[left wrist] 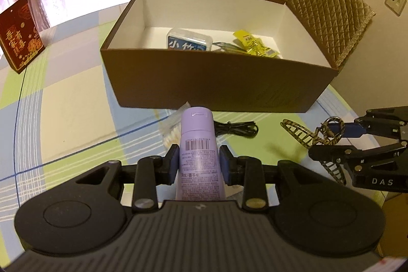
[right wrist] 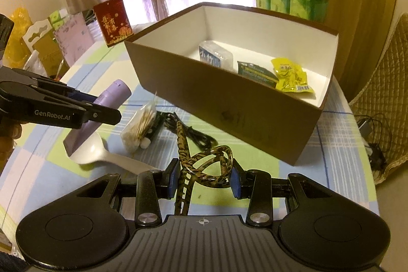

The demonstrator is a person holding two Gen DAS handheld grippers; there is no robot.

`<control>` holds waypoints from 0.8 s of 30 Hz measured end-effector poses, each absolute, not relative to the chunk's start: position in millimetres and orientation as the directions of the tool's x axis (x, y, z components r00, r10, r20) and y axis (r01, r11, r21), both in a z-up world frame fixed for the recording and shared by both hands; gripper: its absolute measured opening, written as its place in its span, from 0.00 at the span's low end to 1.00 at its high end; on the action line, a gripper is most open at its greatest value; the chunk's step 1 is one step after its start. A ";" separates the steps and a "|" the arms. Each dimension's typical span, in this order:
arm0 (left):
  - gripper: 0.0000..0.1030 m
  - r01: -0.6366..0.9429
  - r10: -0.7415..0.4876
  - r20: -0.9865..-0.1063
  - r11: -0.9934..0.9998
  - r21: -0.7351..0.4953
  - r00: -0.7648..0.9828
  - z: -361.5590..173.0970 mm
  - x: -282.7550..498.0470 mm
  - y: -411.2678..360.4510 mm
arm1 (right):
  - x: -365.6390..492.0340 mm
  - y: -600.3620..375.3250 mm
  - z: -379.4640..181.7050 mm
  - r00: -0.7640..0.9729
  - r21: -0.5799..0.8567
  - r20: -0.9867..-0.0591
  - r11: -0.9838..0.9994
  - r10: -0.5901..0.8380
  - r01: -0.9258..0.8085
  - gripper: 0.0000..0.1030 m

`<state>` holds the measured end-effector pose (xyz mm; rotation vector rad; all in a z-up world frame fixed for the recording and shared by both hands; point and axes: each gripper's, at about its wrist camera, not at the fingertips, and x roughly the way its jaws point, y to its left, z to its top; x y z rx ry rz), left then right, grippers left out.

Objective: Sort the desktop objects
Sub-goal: 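Carry the purple tube in left tool and the hair clip in right tool over the box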

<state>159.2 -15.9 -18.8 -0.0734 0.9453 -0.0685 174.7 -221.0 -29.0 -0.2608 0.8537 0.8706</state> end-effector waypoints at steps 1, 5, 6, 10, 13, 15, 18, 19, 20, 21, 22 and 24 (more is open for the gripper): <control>0.27 0.029 -0.094 -0.806 0.995 -0.095 0.585 -17.9 159.7 -17.2 | 174.8 -221.7 -28.1 0.350 0.127 -0.747 0.639 0.565 -0.759 0.36; 0.27 0.037 -0.099 -0.802 0.995 -0.096 0.588 -15.2 162.7 -22.0 | 177.8 -224.7 -22.2 0.357 0.132 -0.738 0.641 0.573 -0.756 0.36; 0.27 0.039 -0.100 -0.801 0.995 -0.096 0.590 -14.4 163.4 -22.9 | 178.4 -225.4 -20.4 0.358 0.136 -0.735 0.642 0.576 -0.755 0.36; 0.27 0.045 -0.105 -0.793 0.994 -0.098 0.600 -9.7 166.3 -26.8 | 182.5 -226.8 -12.8 0.364 0.143 -0.720 0.640 0.591 -0.755 0.36; 0.27 0.048 -0.109 -0.784 0.994 -0.100 0.611 -5.4 168.5 -28.7 | 187.9 -225.9 -7.6 0.368 0.148 -0.712 0.640 0.598 -0.754 0.36; 0.27 0.051 -0.111 -0.780 0.994 -0.101 0.616 -3.2 170.3 -29.7 | 191.5 -225.4 -4.0 0.372 0.147 -0.705 0.638 0.604 -0.756 0.36; 0.27 0.057 -0.112 -0.772 0.994 -0.098 0.626 1.3 173.7 -30.8 | 198.2 -224.8 1.5 0.372 0.157 -0.693 0.634 0.617 -0.758 0.36; 0.27 0.059 -0.112 -0.768 0.994 -0.097 0.630 3.1 175.1 -30.9 | 201.0 -224.2 3.7 0.371 0.162 -0.689 0.632 0.622 -0.758 0.36; 0.27 0.060 -0.112 -0.766 0.994 -0.095 0.633 5.1 176.9 -31.1 | 203.4 -223.7 5.8 0.372 0.163 -0.685 0.630 0.626 -0.759 0.36; 0.27 0.062 -0.112 -0.763 0.994 -0.094 0.637 7.0 178.7 -30.9 | 205.8 -223.7 7.7 0.374 0.163 -0.681 0.629 0.629 -0.760 0.36; 0.27 0.062 -0.110 -0.760 0.994 -0.092 0.641 9.0 180.6 -30.8 | 208.7 -223.1 9.9 0.377 0.163 -0.677 0.628 0.632 -0.761 0.36; 0.27 0.064 -0.108 -0.753 0.994 -0.087 0.649 13.1 185.1 -30.6 | 215.1 -221.9 14.3 0.380 0.164 -0.670 0.627 0.638 -0.762 0.36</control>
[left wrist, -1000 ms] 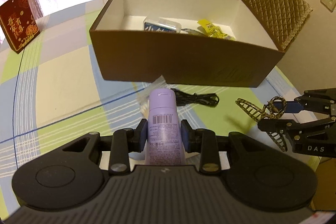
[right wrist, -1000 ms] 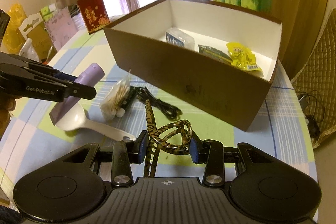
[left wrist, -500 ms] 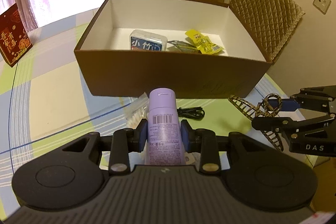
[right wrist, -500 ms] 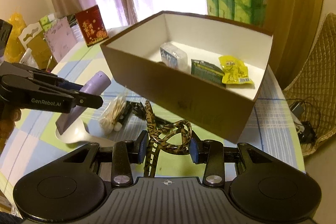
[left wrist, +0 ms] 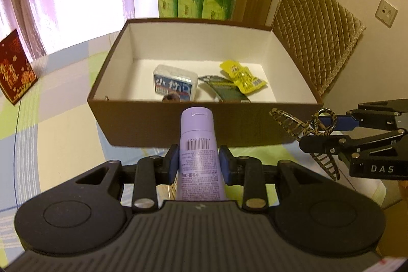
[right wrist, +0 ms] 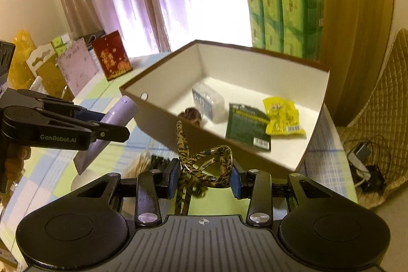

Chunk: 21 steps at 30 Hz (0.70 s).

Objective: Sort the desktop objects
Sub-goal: 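Carry the purple tube in left tool and the hair clip in right tool over the box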

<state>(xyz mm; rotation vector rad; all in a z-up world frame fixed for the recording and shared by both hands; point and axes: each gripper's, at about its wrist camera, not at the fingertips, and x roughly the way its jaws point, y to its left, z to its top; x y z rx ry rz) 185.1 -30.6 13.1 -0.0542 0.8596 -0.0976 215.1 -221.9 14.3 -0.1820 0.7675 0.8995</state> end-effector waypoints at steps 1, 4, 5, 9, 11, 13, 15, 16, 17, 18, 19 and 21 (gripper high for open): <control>0.27 0.064 -0.107 -0.750 0.994 -0.086 0.653 15.4 187.8 -30.3 | 218.7 -221.1 16.3 0.382 0.165 -0.666 0.626 0.640 -0.762 0.36; 0.27 0.068 -0.104 -0.738 0.995 -0.080 0.667 22.7 196.7 -30.0 | 230.1 -218.1 24.0 0.394 0.158 -0.653 0.626 0.646 -0.764 0.36; 0.27 0.070 -0.103 -0.733 0.995 -0.076 0.672 25.1 199.9 -29.7 | 234.6 -216.7 27.3 0.400 0.154 -0.647 0.625 0.649 -0.765 0.36; 0.27 0.080 -0.093 -0.715 0.995 -0.051 0.693 35.4 216.6 -27.9 | 254.2 -211.5 38.2 0.418 0.147 -0.626 0.627 0.658 -0.765 0.36; 0.27 0.083 -0.090 -0.704 0.996 -0.044 0.705 41.0 226.9 -25.9 | 264.8 -207.8 42.8 0.428 0.142 -0.619 0.630 0.659 -0.764 0.36; 0.27 0.083 -0.090 -0.697 0.996 -0.043 0.712 45.8 239.0 -22.7 | 276.3 -204.0 46.3 0.433 0.142 -0.613 0.632 0.661 -0.762 0.36; 0.27 0.084 -0.087 -0.692 0.996 -0.038 0.717 49.6 250.5 -20.0 | 287.0 -200.4 48.4 0.436 0.142 -0.610 0.633 0.661 -0.761 0.36; 0.27 0.085 -0.086 -0.690 0.996 -0.036 0.719 51.3 257.0 -18.4 | 292.9 -197.5 49.0 0.436 0.142 -0.610 0.633 0.661 -0.761 0.36; 0.27 0.085 -0.085 -0.689 0.996 -0.034 0.720 52.5 262.0 -17.2 | 298.0 -195.8 48.8 0.435 0.144 -0.611 0.633 0.661 -0.760 0.36; 0.27 0.087 -0.085 -0.688 0.996 -0.032 0.720 53.8 267.3 -16.0 | 303.2 -193.8 48.7 0.433 0.146 -0.612 0.633 0.662 -0.760 0.36; 0.27 0.090 -0.085 -0.688 0.996 -0.029 0.720 54.4 272.6 -14.9 | 308.8 -190.6 47.8 0.430 0.149 -0.615 0.633 0.661 -0.760 0.36; 0.27 0.093 -0.081 -0.691 0.995 -0.020 0.718 53.8 281.3 -13.1 | 318.8 -185.7 44.3 0.423 0.154 -0.622 0.632 0.659 -0.759 0.36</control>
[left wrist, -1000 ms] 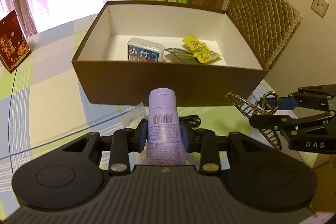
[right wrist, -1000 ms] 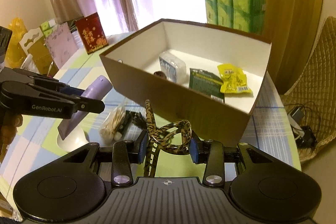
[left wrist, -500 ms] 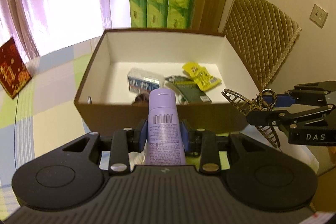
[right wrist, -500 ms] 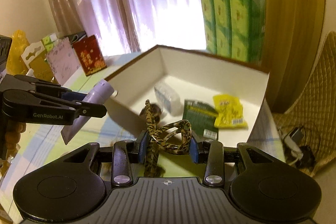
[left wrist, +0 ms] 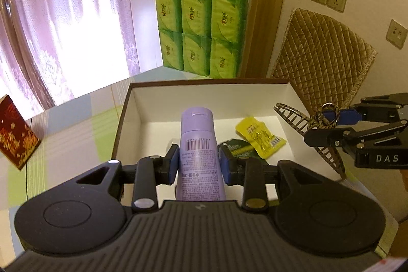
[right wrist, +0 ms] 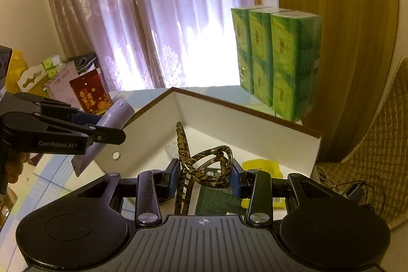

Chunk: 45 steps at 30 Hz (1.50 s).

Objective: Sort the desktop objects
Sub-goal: 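Carry the purple tube in left tool and the hair clip in right tool over the box, then open left tool to drop the purple tube while right tool releases the hair clip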

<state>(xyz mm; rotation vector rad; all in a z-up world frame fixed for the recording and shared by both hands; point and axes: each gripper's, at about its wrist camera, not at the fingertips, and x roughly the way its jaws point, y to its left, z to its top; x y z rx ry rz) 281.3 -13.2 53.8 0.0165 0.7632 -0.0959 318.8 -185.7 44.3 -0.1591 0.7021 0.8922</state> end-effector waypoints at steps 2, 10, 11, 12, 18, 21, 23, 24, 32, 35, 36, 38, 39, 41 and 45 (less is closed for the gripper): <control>0.27 0.093 -0.077 -0.698 0.996 -0.015 0.712 51.4 292.2 -10.4 | 329.4 -179.3 39.5 0.411 0.160 -0.633 0.631 0.655 -0.759 0.36; 0.27 0.079 -0.050 -0.749 0.997 0.003 0.661 29.2 342.2 6.4 | 369.8 -156.6 12.3 0.379 0.167 -0.687 0.642 0.620 -0.748 0.36; 0.27 0.075 -0.046 -0.757 0.997 0.005 0.652 25.3 348.2 8.8 | 375.1 -153.4 8.3 0.374 0.166 -0.695 0.644 0.614 -0.747 0.36; 0.27 0.071 -0.042 -0.765 0.997 0.005 0.643 21.2 353.5 11.0 | 379.4 -151.1 5.3 0.371 0.168 -0.701 0.647 0.609 -0.744 0.36; 0.27 0.072 -0.039 -0.805 0.997 0.005 0.592 -4.8 384.1 21.5 | 406.4 -134.0 -16.1 0.344 0.177 -0.738 0.659 0.580 -0.731 0.36; 0.27 0.067 -0.022 -0.822 0.998 0.020 0.569 -18.1 398.3 25.0 | 413.8 -126.5 -24.4 0.331 0.180 -0.751 0.658 0.572 -0.731 0.36; 0.23 0.071 -0.008 -0.831 0.997 0.038 0.556 -25.3 406.2 26.2 | 417.6 -122.0 -29.9 0.323 0.181 -0.758 0.659 0.566 -0.730 0.36; 0.23 0.073 -0.001 -0.835 0.996 0.047 0.551 -27.9 409.4 26.4 | 419.0 -119.7 -32.2 0.322 0.179 -0.761 0.660 0.562 -0.729 0.36; 0.23 0.081 0.018 -0.851 0.994 0.070 0.525 -46.9 429.6 26.9 | 432.1 -110.4 -51.2 0.309 0.172 -0.786 0.671 0.535 -0.721 0.36; 0.23 0.092 0.017 -0.851 0.993 0.076 0.526 -49.1 434.7 24.4 | 434.8 -108.2 -56.7 0.307 0.166 -0.794 0.672 0.525 -0.722 0.36; 0.23 0.095 0.016 -0.850 0.992 0.077 0.527 -49.7 436.4 23.8 | 435.8 -107.4 -58.1 0.306 0.163 -0.796 0.673 0.522 -0.722 0.36; 0.23 0.101 0.011 -0.849 0.992 0.076 0.528 -51.0 438.6 22.9 | 437.5 -106.3 -60.8 0.304 0.159 -0.801 0.672 0.516 -0.723 0.36; 0.23 0.098 0.011 -0.848 0.992 0.074 0.530 -51.5 439.8 22.9 | 437.9 -105.5 -61.6 0.303 0.157 -0.802 0.671 0.515 -0.724 0.36; 0.24 0.097 0.000 -0.843 0.993 0.062 0.538 -52.0 442.5 21.9 | 438.5 -104.0 -63.1 0.296 0.158 -0.802 0.661 0.520 -0.733 0.36; 0.25 0.100 0.003 -0.832 0.993 0.070 0.555 -50.1 444.8 19.1 | 438.8 -103.7 -60.7 0.317 0.171 -0.766 0.653 0.559 -0.737 0.37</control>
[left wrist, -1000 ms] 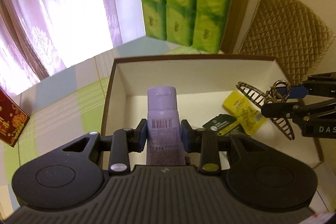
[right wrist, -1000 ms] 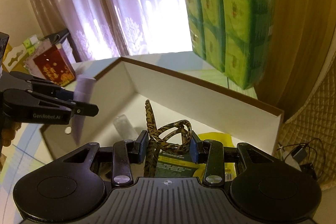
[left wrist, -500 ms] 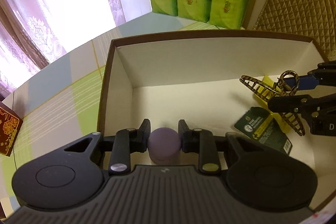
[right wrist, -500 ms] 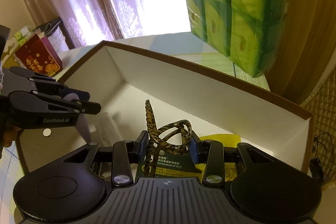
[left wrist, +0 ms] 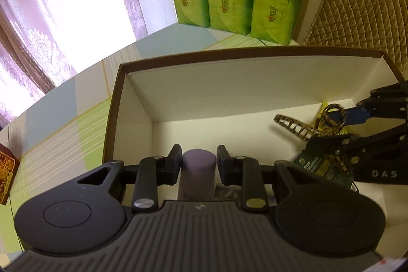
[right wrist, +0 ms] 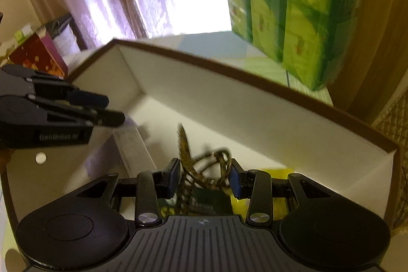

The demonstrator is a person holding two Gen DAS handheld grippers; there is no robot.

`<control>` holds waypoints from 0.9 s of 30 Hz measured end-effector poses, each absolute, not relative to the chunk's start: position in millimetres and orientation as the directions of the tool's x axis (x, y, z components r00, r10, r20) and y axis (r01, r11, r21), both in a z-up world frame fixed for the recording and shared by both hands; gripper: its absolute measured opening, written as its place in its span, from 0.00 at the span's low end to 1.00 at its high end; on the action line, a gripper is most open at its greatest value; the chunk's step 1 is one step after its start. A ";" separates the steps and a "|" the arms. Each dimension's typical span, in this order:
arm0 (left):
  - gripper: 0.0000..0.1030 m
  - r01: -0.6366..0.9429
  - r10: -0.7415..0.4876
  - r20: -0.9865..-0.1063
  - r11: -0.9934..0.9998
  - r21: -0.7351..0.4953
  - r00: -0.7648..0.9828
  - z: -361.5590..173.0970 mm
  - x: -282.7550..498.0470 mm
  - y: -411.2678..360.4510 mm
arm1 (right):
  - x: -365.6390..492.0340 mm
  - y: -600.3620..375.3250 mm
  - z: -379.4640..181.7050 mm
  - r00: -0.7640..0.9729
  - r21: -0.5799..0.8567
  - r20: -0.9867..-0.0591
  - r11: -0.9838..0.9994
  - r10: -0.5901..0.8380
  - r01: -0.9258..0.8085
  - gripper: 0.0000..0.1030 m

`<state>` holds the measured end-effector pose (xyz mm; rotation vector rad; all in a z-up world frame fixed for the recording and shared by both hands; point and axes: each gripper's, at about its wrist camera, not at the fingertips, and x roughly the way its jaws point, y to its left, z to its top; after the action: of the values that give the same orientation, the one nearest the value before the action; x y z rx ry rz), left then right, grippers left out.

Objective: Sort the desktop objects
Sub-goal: 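Open left tool to drop the purple tube while right tool releases the hair clip, then withdraw both tools from the box toward the remaining table items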

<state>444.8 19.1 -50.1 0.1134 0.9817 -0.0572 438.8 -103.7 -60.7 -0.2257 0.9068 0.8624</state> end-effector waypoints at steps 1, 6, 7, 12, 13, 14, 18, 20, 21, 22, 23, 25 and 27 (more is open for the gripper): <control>0.28 0.102 0.002 -0.830 0.992 0.071 0.557 -49.4 444.7 18.9 | 438.8 -103.9 -59.3 0.322 0.175 -0.758 0.653 0.567 -0.737 0.44; 0.39 0.111 -0.010 -0.817 0.992 0.066 0.576 -42.5 441.7 18.2 | 428.9 -105.7 -46.4 0.346 0.155 -0.727 0.633 0.593 -0.758 0.80; 0.42 0.113 -0.011 -0.816 0.991 0.066 0.578 -40.5 440.3 17.6 | 427.2 -105.6 -44.7 0.343 0.150 -0.733 0.631 0.588 -0.761 0.81; 0.61 0.111 -0.028 -0.815 0.993 0.045 0.579 -33.7 430.4 17.7 | 417.0 -111.3 -40.9 0.322 0.144 -0.760 0.630 0.564 -0.763 0.95; 0.66 0.108 -0.033 -0.814 0.994 0.036 0.580 -32.3 427.8 17.9 | 414.4 -113.8 -40.0 0.324 0.147 -0.758 0.632 0.566 -0.761 0.96; 0.70 0.107 -0.040 -0.813 0.994 0.028 0.581 -30.8 425.0 18.1 | 411.7 -116.5 -39.1 0.326 0.151 -0.756 0.637 0.567 -0.756 0.98; 0.74 0.118 -0.060 -0.809 0.993 0.012 0.584 -25.4 412.3 16.2 | 403.1 -124.5 -35.6 0.330 0.163 -0.759 0.654 0.562 -0.739 0.98; 0.82 0.115 -0.057 -0.808 0.993 0.014 0.587 -22.5 404.6 14.7 | 396.9 -128.9 -31.9 0.343 0.158 -0.756 0.663 0.558 -0.732 0.98; 0.82 0.113 -0.057 -0.805 0.993 0.013 0.591 -20.6 401.0 14.1 | 393.6 -130.8 -29.6 0.347 0.155 -0.755 0.666 0.556 -0.730 0.98; 0.83 0.115 -0.061 -0.802 0.993 0.009 0.594 -17.9 397.1 13.4 | 389.8 -133.3 -27.3 0.353 0.152 -0.754 0.670 0.555 -0.727 0.98; 0.84 0.116 -0.067 -0.800 0.993 0.004 0.596 -16.0 393.3 12.9 | 385.6 -136.4 -24.9 0.363 0.148 -0.751 0.677 0.551 -0.721 0.98; 0.86 0.115 -0.077 -0.795 0.993 -0.009 0.602 -11.4 384.9 12.2 | 377.5 -142.4 -21.6 0.384 0.137 -0.746 0.691 0.543 -0.710 0.98; 0.88 0.113 -0.084 -0.788 0.993 -0.018 0.611 -6.8 375.7 11.8 | 369.6 -146.8 -19.0 0.403 0.122 -0.746 0.704 0.530 -0.700 0.98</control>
<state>375.7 11.8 -6.8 0.0342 0.9071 -0.1134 369.6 -146.8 -19.0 -0.2241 0.8526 0.7844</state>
